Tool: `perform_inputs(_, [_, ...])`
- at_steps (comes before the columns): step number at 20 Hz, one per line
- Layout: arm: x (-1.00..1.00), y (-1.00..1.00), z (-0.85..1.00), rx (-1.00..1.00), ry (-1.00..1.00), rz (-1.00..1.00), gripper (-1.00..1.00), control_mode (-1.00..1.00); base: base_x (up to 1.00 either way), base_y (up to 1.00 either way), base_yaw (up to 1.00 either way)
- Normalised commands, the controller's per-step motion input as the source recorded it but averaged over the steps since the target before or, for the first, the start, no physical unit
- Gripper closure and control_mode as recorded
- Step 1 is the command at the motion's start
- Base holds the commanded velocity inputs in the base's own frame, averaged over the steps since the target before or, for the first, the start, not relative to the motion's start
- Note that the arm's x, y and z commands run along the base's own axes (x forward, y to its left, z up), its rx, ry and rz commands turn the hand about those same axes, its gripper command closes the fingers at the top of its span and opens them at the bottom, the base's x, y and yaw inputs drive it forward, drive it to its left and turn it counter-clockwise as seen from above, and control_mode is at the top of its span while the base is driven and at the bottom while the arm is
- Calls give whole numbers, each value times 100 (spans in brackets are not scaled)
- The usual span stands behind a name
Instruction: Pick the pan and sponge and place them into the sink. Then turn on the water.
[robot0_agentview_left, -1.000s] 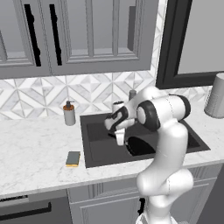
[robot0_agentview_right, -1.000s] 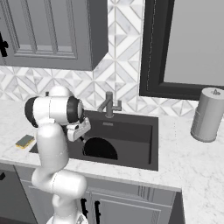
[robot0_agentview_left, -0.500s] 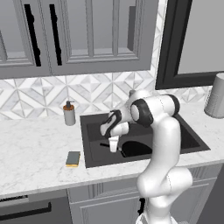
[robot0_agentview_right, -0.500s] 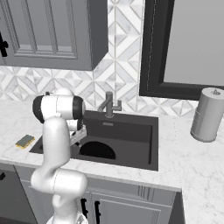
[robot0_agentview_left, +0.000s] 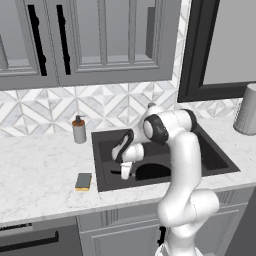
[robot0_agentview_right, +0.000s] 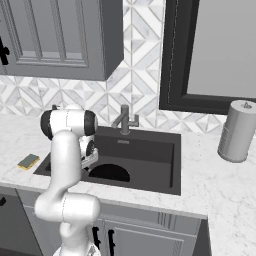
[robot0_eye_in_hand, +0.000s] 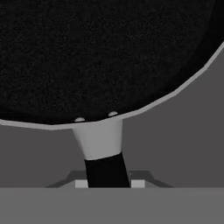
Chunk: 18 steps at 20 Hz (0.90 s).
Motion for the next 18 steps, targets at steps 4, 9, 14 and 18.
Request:
perform_inputs(4, [8,30,-19,-1,1,-11,100,-100,0,0,0])
perform_inputs(9, [1,13,-5,-8,0,-1,100,-100,0,0,0])
perform_inputs(14, [0,18,-15,-7,0,0,-100,-100,0,0,0])
perform_inputs(18, [0,10,-1,-5,4,0,-100,-100,0,0,0])
